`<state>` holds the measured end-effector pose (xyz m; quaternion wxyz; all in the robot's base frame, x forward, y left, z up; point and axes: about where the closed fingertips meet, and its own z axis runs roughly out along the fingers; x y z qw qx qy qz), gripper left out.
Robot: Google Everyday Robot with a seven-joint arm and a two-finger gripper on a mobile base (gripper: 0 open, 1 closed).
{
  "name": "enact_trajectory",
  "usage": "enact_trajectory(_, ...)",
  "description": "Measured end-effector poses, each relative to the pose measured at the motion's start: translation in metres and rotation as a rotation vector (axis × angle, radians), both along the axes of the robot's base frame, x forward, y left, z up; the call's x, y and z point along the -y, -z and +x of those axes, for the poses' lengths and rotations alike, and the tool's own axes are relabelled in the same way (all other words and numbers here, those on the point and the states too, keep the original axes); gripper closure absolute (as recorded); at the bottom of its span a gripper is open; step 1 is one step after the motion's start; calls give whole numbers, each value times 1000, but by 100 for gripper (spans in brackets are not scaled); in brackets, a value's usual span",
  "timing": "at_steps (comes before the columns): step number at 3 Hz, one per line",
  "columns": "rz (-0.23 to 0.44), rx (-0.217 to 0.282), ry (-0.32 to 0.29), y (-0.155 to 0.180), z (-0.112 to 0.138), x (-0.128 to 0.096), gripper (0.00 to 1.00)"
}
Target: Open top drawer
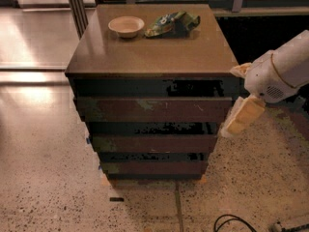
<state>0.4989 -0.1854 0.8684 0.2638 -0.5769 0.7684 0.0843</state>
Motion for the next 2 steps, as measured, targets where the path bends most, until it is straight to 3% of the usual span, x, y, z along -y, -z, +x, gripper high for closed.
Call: enact_trajectory(2, 53, -8, -2, 32, 5, -15, 0)
